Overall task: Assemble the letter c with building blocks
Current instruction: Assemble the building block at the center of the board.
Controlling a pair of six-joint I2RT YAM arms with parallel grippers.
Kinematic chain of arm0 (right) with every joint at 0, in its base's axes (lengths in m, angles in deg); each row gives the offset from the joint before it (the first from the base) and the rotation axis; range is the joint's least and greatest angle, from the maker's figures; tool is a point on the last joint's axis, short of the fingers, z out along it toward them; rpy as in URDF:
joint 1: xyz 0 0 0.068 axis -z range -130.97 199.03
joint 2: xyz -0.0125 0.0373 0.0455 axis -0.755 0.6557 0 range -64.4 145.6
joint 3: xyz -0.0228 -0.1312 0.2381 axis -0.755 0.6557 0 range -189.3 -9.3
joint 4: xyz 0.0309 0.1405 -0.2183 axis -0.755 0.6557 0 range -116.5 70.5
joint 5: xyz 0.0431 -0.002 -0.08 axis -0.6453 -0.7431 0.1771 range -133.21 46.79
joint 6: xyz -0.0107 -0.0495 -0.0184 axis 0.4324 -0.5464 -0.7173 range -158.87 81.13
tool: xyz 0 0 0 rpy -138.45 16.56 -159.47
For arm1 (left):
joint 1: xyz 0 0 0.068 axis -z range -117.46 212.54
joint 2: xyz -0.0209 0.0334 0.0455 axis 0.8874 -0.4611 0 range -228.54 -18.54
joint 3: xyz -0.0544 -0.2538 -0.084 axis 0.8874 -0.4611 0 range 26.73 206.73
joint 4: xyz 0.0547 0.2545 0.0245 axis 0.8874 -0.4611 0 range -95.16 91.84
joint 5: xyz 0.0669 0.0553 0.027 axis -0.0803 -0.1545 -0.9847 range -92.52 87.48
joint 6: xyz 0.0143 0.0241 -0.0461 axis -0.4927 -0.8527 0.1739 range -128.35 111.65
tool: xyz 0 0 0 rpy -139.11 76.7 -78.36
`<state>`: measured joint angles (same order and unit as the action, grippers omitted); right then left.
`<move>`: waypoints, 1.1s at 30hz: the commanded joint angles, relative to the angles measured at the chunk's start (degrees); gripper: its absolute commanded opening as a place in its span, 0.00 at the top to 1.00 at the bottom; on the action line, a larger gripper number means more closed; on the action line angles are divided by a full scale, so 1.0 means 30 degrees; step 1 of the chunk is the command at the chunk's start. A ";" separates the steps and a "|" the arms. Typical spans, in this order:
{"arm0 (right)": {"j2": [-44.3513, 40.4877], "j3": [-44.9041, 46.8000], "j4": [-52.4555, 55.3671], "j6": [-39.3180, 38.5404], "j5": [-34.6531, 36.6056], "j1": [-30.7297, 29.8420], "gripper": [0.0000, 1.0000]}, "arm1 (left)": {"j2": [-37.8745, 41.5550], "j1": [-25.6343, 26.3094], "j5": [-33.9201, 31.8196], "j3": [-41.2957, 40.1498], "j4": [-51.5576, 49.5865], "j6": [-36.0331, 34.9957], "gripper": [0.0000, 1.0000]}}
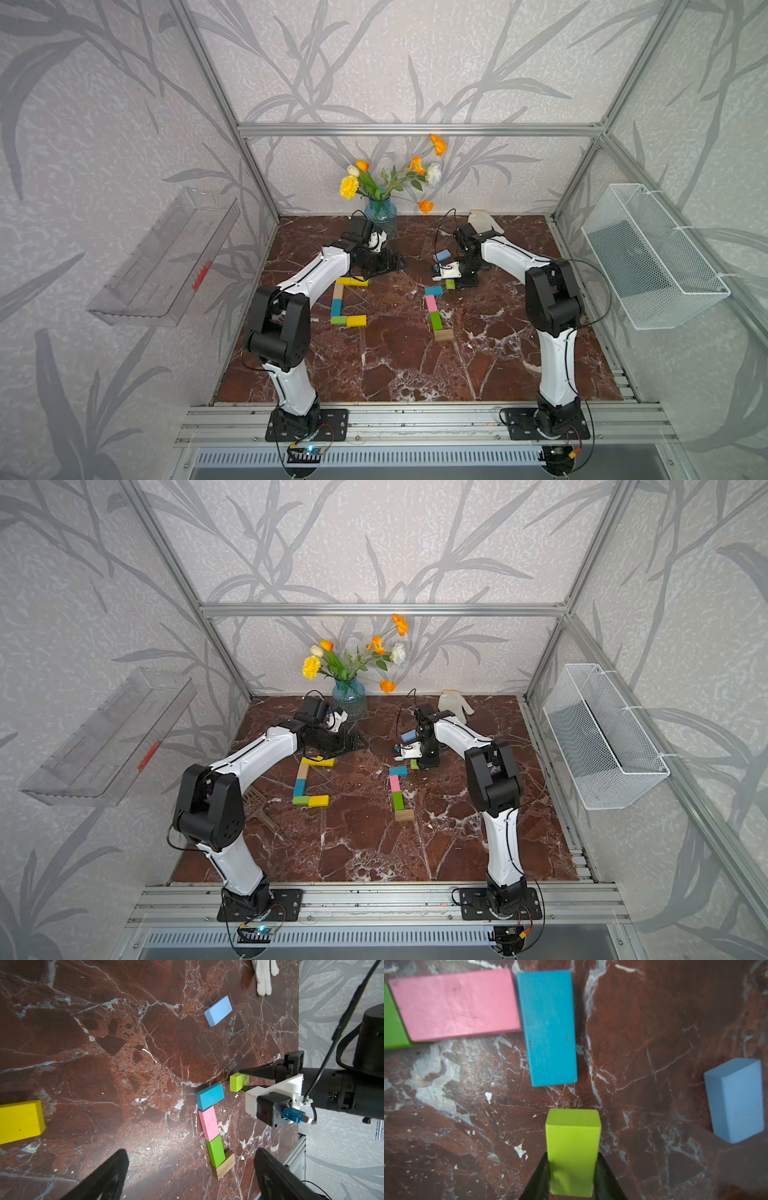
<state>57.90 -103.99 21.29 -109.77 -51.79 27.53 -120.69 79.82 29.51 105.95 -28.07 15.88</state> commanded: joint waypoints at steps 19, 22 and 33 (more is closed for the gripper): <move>0.0888 -0.0416 0.0143 -0.0318 -0.0121 -0.0481 0.78 | -0.0433 -0.0073 0.0251 -0.0031 0.0034 0.0123 0.05; 0.0884 -0.0434 0.0116 -0.0236 -0.0184 -0.0506 0.76 | -0.0520 -0.0072 0.0241 0.0001 0.0011 0.0112 0.05; 0.0571 -0.0078 -0.0093 -0.0081 -0.0467 -0.0625 0.74 | -0.0550 -0.0076 0.0268 0.0043 0.0009 0.0126 0.05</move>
<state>59.67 -104.19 21.18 -110.47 -51.86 26.02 -121.20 79.82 29.77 105.95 -28.07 15.90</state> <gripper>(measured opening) 0.317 0.948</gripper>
